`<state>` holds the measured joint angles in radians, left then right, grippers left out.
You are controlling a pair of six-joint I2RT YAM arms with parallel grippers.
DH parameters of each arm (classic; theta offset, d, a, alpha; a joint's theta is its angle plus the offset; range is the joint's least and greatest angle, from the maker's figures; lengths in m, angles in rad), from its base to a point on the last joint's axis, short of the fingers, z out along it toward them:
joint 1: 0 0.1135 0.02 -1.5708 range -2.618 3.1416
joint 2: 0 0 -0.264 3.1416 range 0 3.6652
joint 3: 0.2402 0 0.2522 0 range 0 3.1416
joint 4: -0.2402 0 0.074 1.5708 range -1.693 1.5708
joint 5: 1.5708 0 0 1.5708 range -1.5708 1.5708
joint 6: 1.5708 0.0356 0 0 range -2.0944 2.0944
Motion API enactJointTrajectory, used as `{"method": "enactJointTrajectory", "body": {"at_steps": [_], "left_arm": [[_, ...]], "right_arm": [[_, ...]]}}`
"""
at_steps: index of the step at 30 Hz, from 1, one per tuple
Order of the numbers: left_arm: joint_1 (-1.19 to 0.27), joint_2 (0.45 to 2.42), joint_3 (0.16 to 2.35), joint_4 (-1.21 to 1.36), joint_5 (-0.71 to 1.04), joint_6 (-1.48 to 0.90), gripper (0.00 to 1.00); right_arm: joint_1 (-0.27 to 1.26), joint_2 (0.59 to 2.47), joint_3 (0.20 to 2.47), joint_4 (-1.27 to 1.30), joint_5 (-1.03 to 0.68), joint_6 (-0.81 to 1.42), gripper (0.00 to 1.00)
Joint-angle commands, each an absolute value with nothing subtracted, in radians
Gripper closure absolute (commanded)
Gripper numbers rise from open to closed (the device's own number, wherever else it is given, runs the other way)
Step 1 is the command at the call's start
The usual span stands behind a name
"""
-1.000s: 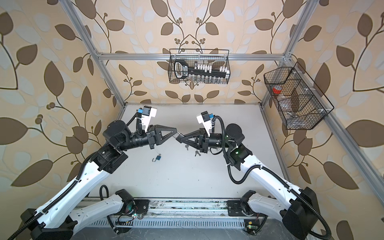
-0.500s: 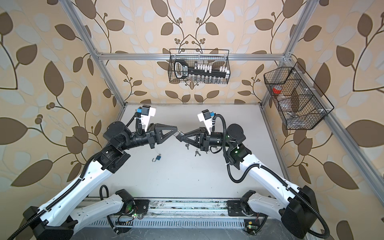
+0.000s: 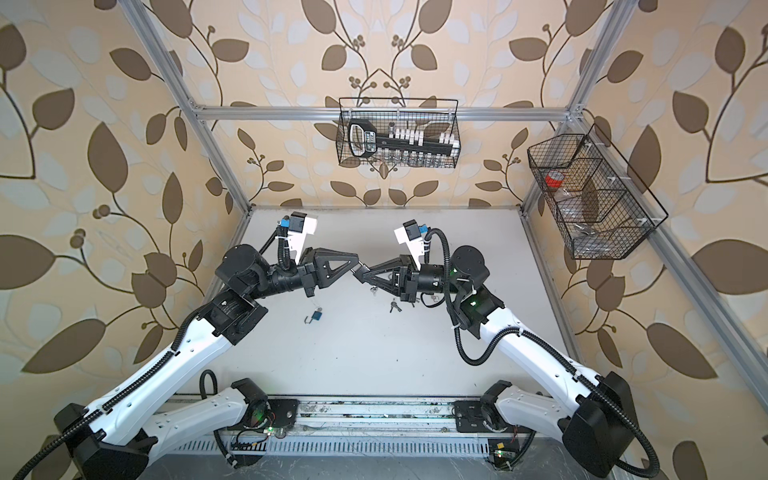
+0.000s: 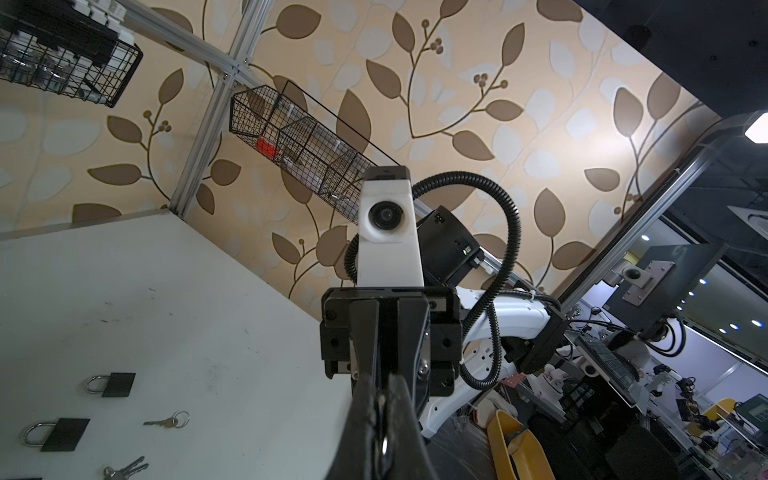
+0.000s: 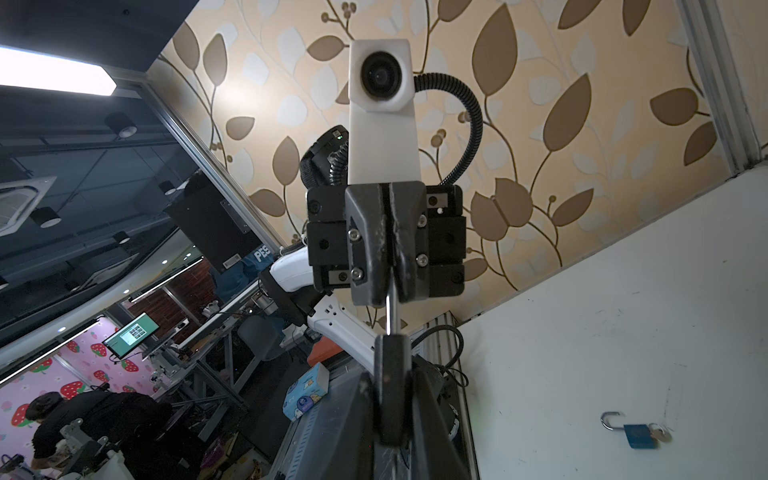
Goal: Lock with the key
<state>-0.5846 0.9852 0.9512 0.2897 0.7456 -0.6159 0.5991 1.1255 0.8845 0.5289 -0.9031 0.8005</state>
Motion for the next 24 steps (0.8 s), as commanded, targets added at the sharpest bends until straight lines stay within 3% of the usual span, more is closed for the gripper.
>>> {"method": "enactJointTrajectory", "body": {"at_steps": [1,7,14,24], "left_arm": [[-0.646,1.027,0.923,0.241,0.778,-0.606,1.0],[-0.673,1.045,0.924,0.242,0.779,-0.599,1.0],[-0.69,1.074,0.941,0.215,0.838,-0.587,1.0],[-0.8,1.1,0.944,0.141,0.795,-0.52,1.0]], "right_arm": [[0.616,1.099,0.961,0.47,-0.84,0.677,1.0],[0.614,1.079,0.948,0.485,-0.815,0.687,1.0],[0.524,1.065,0.912,0.717,-0.851,0.912,1.0],[0.507,1.09,0.961,0.71,-0.877,0.901,1.0]]}}
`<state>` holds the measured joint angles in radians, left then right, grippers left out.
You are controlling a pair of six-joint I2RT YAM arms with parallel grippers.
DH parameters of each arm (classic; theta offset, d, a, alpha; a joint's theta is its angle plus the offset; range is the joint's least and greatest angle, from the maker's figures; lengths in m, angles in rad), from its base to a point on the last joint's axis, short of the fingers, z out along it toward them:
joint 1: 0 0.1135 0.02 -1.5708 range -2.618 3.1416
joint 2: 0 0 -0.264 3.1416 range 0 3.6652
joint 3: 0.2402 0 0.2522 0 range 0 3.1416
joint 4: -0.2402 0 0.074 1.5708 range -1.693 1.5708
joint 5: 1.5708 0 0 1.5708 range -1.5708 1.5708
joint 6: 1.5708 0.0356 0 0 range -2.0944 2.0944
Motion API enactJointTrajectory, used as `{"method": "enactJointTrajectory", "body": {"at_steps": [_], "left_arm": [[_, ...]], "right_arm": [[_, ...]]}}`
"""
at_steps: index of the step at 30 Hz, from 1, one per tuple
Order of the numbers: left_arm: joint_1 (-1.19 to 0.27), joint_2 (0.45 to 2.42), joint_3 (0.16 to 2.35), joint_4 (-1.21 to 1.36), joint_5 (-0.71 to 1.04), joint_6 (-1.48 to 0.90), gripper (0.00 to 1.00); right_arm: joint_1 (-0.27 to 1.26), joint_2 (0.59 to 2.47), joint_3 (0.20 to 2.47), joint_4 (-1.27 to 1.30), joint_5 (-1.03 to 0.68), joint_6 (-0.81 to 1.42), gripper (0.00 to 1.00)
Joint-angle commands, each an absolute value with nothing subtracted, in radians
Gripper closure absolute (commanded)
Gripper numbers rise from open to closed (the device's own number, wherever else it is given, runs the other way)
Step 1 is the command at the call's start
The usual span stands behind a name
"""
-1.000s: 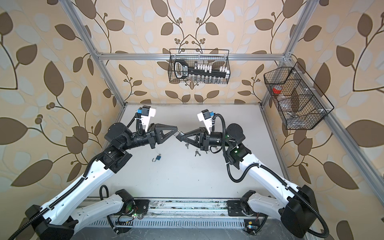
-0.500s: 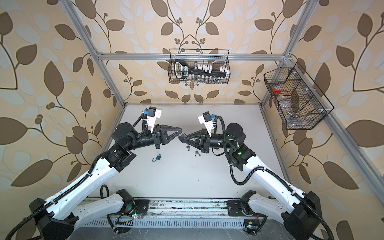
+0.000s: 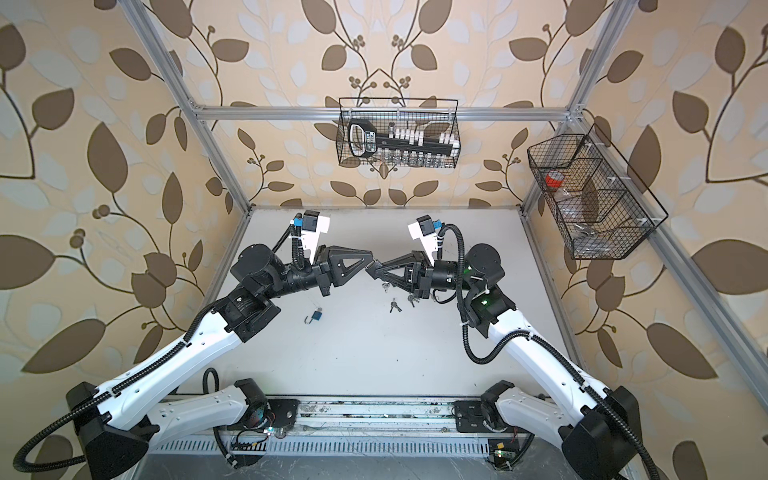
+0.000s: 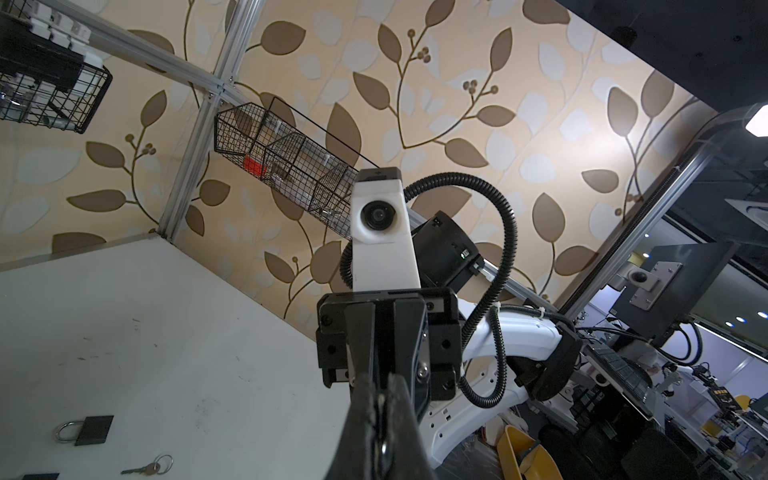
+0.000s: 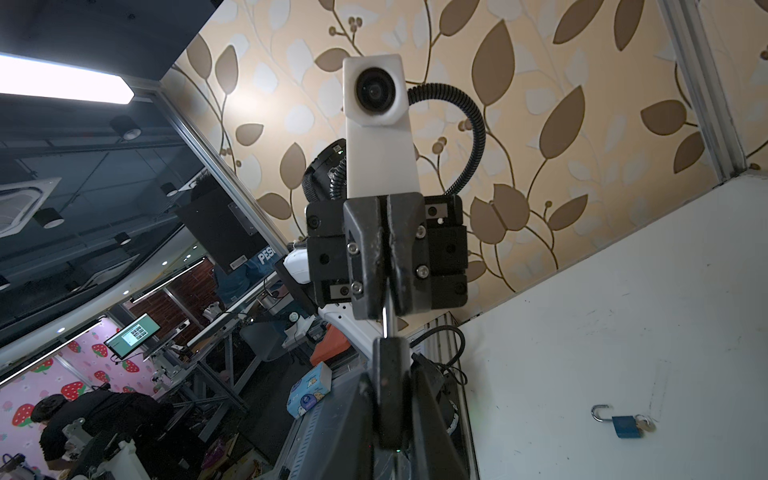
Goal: Lock with the key
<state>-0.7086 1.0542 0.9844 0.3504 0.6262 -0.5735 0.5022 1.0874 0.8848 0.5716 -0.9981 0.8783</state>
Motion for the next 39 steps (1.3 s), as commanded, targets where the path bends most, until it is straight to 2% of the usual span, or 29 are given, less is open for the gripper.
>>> {"method": "enactJointTrajectory", "body": {"at_steps": [1,5,6,9,11,13,18,24,29,39], "left_arm": [[-0.799,1.091,0.944,0.13,0.782,-0.512,1.0],[-0.796,1.022,0.951,0.067,0.632,-0.491,1.0],[-0.794,1.005,0.96,0.054,0.591,-0.484,1.0],[-0.793,0.973,1.014,-0.018,0.457,-0.461,1.0],[-0.793,0.964,1.054,-0.073,0.379,-0.444,1.0],[-0.794,0.963,1.087,-0.122,0.307,-0.433,1.0],[-0.793,1.003,1.186,-0.278,0.147,-0.423,1.0],[-0.793,0.979,1.187,-0.299,0.007,-0.484,1.0],[-0.793,0.958,1.193,-0.338,-0.099,-0.542,1.0],[-0.793,0.913,1.151,-0.297,-0.113,-0.584,1.0]], "right_arm": [[0.504,1.084,0.957,0.706,-0.874,0.896,1.0],[0.503,1.049,0.968,0.491,-0.849,0.717,1.0],[0.504,1.037,0.971,0.403,-0.84,0.644,0.96],[0.506,0.996,0.959,0.2,-0.789,0.462,0.64],[0.507,0.96,0.931,0.119,-0.729,0.375,0.56],[0.507,0.928,0.91,0.048,-0.662,0.305,0.53],[0.533,0.882,0.873,-0.075,-0.444,0.198,0.52],[0.688,0.86,0.809,-0.049,-0.193,0.142,0.52],[0.789,0.886,0.769,0.078,-0.136,0.145,0.52],[0.891,1.079,0.824,0.247,-0.11,0.149,0.52]]}}
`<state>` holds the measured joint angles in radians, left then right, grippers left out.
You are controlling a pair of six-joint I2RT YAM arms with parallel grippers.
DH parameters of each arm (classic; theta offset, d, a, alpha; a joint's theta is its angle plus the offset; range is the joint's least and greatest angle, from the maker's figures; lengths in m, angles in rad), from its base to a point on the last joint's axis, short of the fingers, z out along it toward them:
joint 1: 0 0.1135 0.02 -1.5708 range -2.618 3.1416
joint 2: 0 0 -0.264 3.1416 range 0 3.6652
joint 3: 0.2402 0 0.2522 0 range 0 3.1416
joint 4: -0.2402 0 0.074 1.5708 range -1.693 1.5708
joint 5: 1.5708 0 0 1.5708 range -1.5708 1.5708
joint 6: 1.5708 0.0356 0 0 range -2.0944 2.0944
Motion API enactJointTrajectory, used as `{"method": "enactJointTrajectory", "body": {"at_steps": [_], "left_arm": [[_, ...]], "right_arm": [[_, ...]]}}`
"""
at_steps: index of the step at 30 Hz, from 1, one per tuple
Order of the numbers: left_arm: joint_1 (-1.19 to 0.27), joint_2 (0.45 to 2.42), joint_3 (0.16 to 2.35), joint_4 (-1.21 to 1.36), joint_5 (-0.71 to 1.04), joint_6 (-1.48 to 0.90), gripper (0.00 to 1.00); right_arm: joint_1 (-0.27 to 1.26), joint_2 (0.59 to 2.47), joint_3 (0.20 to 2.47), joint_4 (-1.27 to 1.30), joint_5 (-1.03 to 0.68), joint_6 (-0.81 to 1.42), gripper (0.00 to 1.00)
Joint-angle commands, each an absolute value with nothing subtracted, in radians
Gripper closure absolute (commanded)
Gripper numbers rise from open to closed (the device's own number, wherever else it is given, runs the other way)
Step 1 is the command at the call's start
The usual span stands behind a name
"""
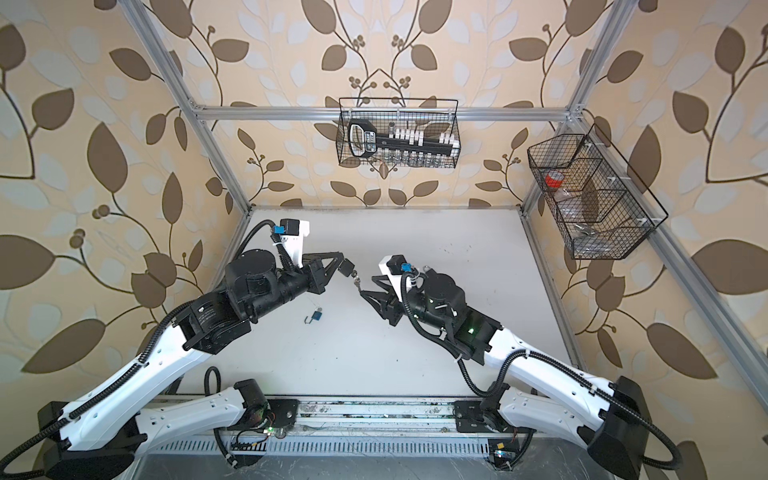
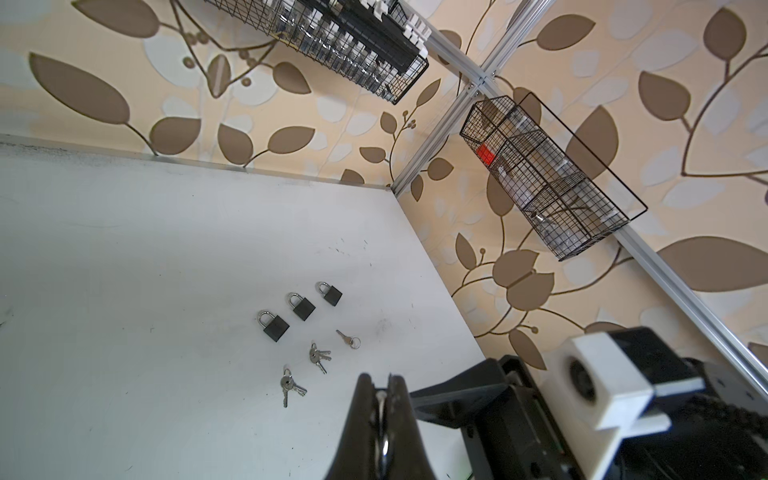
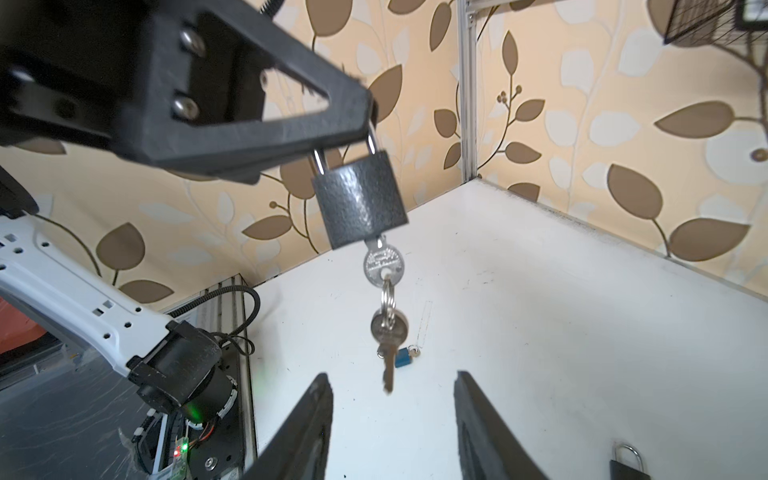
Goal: Lock with the key
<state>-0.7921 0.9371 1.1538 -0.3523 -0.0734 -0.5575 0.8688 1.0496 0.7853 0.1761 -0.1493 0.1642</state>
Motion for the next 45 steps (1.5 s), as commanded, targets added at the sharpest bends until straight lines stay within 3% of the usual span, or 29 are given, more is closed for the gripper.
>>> {"method": "enactJointTrajectory", "body": {"at_steps": [1,14,19,38,45], "left_arm": [[-0.793,0.911,1.148,-0.295,-0.113,-0.585,1.0],[-0.793,0.917,1.149,-0.285,-0.098,-0.589,1.0],[-0.793,0.924,1.152,-0.284,-0.089,-0.587,1.0],[-0.793,0.919,1.146,-0.283,-0.09,-0.586,1.0],[-0.793,0.899,1.138,-0.278,-0.111,-0.59,1.0]], "right_arm": [[0.894,1.09,0.828,0.256,-0.099,0.149,0.52],[0.897,1.165,0.869,0.351,-0.086,0.166,0.5],[0.897,1.193,0.888,0.343,-0.103,0.165,0.66],[0.897,1.205,0.869,0.334,-0.075,0.189,0.81],[0.897,1.194,0.846,0.325,-0.065,0.193,0.9]]}}
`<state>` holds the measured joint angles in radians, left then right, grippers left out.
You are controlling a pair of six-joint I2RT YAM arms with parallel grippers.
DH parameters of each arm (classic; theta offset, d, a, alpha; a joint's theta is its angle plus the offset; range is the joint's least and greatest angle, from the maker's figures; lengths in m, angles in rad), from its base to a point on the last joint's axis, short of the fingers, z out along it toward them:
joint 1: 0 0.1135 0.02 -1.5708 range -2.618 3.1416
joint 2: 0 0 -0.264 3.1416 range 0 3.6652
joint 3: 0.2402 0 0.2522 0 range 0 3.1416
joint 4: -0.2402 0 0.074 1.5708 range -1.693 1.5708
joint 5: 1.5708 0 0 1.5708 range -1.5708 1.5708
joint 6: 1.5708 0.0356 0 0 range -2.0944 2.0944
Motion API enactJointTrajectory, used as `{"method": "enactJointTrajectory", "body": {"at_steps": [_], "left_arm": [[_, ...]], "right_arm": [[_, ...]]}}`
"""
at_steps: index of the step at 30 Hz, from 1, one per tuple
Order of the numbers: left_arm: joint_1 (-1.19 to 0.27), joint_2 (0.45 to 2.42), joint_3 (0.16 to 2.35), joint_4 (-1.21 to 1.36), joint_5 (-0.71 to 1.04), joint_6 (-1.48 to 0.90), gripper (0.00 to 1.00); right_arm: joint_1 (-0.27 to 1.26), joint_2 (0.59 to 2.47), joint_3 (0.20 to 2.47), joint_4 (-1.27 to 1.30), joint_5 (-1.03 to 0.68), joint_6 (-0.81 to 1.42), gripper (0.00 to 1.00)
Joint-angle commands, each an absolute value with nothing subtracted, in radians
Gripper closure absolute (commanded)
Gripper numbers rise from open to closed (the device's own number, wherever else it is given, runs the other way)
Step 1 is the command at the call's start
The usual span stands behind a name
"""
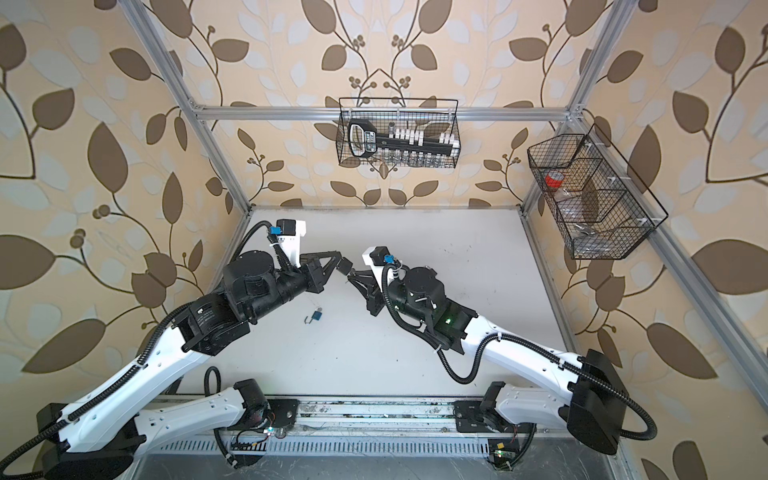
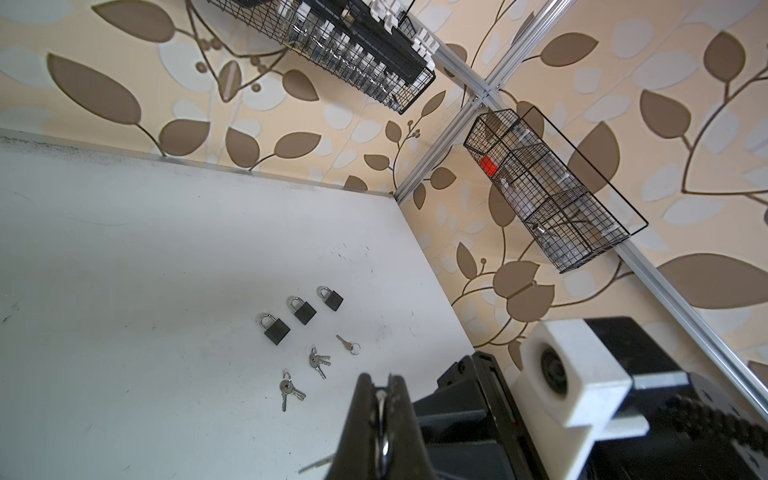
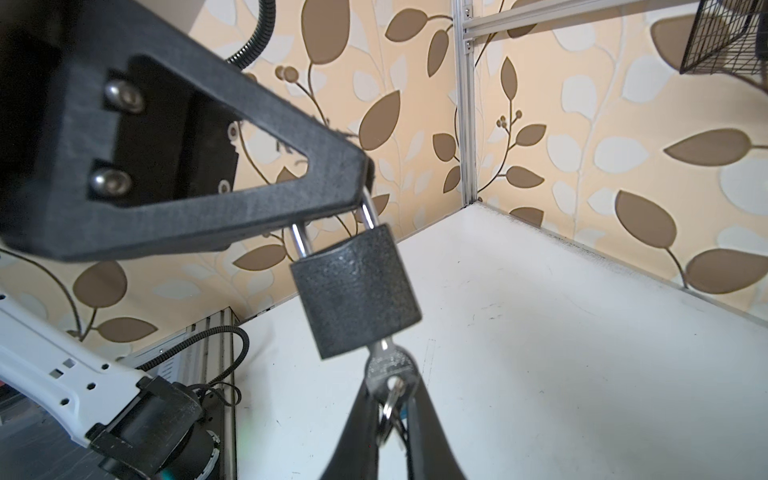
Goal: Lock with the key
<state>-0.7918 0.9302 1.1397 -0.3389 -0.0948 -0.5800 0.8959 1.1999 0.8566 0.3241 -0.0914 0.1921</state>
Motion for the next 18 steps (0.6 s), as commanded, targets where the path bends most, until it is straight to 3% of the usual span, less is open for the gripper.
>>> {"method": "enactJointTrajectory", "body": {"at_steps": [1,4,18], "left_arm": [[-0.794,0.896,1.137,-0.278,-0.111,-0.591,1.0],[-0.793,0.885,1.134,-0.265,-0.109,-0.593,1.0],[-0.793,0.87,1.147,-0.277,-0.096,-0.574,1.0]], "right_arm": [[0.896,1.191,0.842,0.325,-0.062,0.192,0.93],[0.897,1.186,0.818,0.319,-0.059,0.188,1.0],[0.846,1.102,0.69,0.268,0.006,0.158,1.0]]}}
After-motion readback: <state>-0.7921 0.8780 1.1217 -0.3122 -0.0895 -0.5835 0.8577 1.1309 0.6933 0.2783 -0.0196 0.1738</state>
